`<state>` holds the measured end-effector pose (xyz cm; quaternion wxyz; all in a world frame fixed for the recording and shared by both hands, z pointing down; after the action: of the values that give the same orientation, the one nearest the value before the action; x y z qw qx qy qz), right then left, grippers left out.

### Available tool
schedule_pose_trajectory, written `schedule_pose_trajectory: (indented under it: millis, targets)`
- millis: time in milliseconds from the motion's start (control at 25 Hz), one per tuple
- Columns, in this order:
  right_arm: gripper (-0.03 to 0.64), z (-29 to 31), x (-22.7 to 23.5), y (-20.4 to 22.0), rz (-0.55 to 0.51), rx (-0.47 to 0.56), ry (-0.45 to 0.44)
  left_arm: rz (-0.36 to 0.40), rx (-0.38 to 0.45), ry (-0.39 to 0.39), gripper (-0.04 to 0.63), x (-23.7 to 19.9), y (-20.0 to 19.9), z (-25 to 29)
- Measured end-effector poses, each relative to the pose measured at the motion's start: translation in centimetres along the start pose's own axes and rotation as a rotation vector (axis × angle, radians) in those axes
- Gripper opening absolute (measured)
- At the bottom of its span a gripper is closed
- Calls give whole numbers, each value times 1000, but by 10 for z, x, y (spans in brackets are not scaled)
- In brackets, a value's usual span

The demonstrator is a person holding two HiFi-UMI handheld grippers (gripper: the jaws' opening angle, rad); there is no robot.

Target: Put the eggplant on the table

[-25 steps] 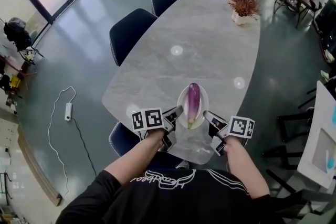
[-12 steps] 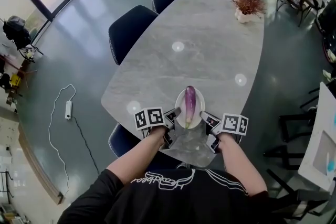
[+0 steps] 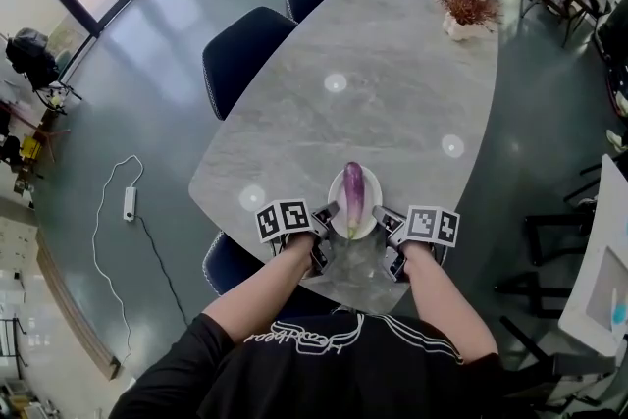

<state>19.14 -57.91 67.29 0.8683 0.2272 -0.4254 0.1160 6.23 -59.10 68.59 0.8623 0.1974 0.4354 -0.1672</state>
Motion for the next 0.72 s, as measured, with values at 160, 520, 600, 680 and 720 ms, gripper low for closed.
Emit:
schedule_pose_trajectory:
  millis: [160, 520, 600, 680, 720]
  targets:
    - [21, 4, 3, -1, -17, -18, 22, 7, 3, -18, 29, 0, -1, 2]
    - [29, 10, 5, -1, -57, -47, 122, 28, -7, -57, 31, 0, -4, 1]
    - [34, 10, 6, 2, -83, -58, 153, 31, -6, -63, 31, -1, -4, 1]
    - [40, 10, 6, 4, -101, -63, 173, 37, -1, -67, 31, -1, -5, 1]
    - [40, 11, 6, 5, -103, -62, 176, 40, 1, -65, 38, 0, -6, 1]
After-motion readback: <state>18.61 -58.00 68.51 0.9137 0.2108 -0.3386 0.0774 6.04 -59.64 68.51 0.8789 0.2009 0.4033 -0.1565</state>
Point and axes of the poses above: the fingertips, and each gripper's own axes: z forward along the fingers, x to its right, y out of its underside, the point moved 2 cm from there along -z, backward along the fingers
